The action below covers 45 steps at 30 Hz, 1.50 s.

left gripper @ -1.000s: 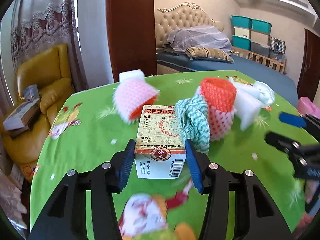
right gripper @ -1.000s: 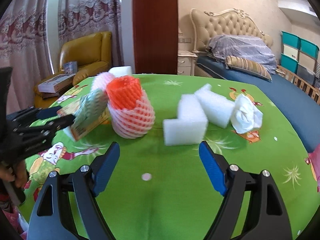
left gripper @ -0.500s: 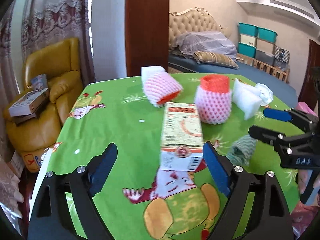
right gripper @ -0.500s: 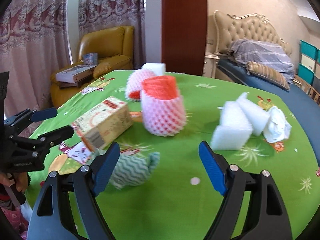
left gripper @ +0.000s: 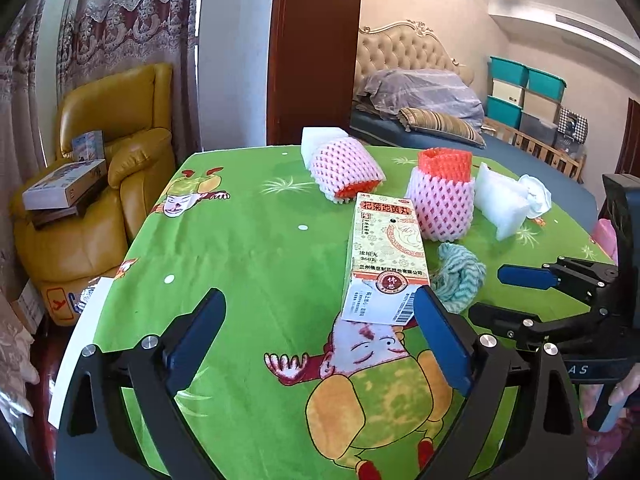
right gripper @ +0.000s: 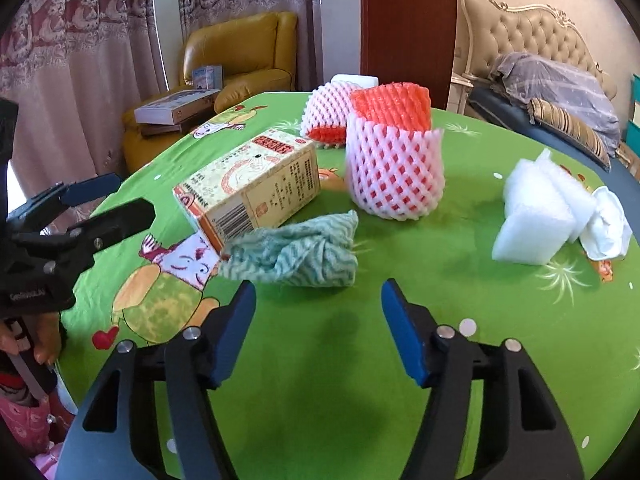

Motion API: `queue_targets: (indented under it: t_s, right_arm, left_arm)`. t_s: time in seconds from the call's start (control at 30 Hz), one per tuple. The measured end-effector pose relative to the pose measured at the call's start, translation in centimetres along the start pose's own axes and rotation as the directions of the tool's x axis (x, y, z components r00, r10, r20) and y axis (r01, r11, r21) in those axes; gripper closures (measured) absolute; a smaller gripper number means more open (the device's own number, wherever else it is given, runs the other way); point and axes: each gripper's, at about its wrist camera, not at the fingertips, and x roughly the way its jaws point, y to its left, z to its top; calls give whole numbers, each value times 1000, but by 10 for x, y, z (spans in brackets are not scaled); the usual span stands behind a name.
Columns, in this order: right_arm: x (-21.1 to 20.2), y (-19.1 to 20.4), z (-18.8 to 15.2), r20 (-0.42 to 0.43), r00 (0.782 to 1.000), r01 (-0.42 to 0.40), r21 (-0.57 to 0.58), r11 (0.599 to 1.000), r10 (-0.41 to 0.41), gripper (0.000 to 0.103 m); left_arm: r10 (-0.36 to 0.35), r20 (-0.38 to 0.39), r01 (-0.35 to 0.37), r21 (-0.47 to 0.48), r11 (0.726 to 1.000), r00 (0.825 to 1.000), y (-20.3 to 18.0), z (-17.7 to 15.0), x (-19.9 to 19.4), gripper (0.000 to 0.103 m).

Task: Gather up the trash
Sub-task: 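Grasp the medicine box with the left tool while the right tool grasps the green-white cloth, then carry the medicine box and cloth to the pink bin and release both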

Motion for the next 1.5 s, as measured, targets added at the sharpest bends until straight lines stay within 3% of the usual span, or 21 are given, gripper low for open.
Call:
queue_targets:
  t_s: [0.1,0.23,0.37,0.6,0.8,0.93,1.1,1.27,1.5]
  right_arm:
    - [4,-3,5,-8,1000,-22,17,1000,22,43]
    - [20,-4,7,-70,996,-47,28,998,49,63]
    - [7,-5,7,-8,1000,-22,28,999,22,73]
    - [-24,-26,1,59,996,70,30,997,-72,74]
    - [-42,-39,-9,95,991,93,44,995,-97,74]
    - [-48,-45,-16,109,989,99,49,994,-104,74]
    - [-56,-51,-23,131,985,101,65,993,-109,74]
    - [-71,-60,-31,159,978,121,77,990,-132,74]
    - [-88,-81,-43,183,969,145,122,982,-166,74]
  left_arm:
    - [-1,0,1,2,1000,1000,-2,1,0,15]
    - [-4,-1,4,2,1000,1000,-4,2,-1,15]
    - [-12,-9,12,5,1000,1000,-8,4,0,15]
    - [-21,-54,22,17,1000,998,-25,12,23,15]
    - [5,-131,1,50,999,991,-43,25,59,15]
    - [35,-149,-24,76,997,988,-50,28,71,22]
    - [63,-173,-45,105,993,983,-57,35,87,54]
    - [55,-116,-44,93,995,992,-66,32,69,57]
    - [-12,-31,15,97,995,999,-95,19,27,57]
